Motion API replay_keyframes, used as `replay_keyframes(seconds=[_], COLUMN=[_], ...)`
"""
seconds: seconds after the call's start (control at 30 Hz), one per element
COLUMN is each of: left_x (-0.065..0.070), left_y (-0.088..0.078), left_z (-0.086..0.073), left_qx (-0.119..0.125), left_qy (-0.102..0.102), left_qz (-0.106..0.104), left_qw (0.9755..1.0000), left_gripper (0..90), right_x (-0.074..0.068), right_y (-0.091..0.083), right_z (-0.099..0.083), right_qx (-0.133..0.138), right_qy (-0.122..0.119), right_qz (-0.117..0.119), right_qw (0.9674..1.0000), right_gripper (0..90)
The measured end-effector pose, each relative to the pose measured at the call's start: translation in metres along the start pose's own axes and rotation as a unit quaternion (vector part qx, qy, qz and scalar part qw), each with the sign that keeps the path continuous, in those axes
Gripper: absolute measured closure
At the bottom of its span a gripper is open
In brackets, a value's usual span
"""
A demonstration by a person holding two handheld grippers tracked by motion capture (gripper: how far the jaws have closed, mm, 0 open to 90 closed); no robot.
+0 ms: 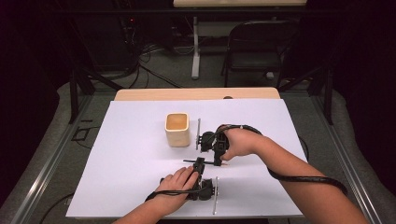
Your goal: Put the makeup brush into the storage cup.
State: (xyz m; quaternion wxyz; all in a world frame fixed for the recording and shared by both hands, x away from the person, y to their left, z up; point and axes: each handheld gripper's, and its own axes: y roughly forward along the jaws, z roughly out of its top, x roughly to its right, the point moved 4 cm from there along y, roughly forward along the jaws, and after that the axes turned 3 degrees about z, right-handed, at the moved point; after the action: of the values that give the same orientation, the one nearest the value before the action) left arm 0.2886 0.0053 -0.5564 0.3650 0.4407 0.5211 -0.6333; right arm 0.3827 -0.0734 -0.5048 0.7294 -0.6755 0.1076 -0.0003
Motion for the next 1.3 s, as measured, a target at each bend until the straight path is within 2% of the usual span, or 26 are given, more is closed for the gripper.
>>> replay_keyframes(seconds=[0.7,0.9,1.03,1.3], left_x=[-0.001,0.0,-0.001,0.0], left_y=[0.001,0.0,-0.001,-0.001], left_z=[0.006,0.007,0.008,0.01], left_qx=[-0.014,-0.011,-0.011,-0.01], left_qy=[0.002,-0.002,0.005,0.004], left_qz=[-0.003,-0.007,-0.006,-0.011], left_qw=[0.9999,0.9999,0.9999,0.9999], left_gripper=[71.1,73.6,74.6,77.9], right_x=[-0.003,-0.003,-0.004,-0.003], right_y=[-0.001,-0.001,-0.002,-0.002], right_z=[0.014,0.015,0.016,0.015], right_qx=[0.0,0.002,0.002,0.002], right_qy=[0.005,0.006,0.008,0.007], right_qz=[0.008,0.009,0.011,0.012], right_qw=[1.0,0.9999,0.9999,0.9999], right_gripper=[83.6,83.7,83.7,83.7])
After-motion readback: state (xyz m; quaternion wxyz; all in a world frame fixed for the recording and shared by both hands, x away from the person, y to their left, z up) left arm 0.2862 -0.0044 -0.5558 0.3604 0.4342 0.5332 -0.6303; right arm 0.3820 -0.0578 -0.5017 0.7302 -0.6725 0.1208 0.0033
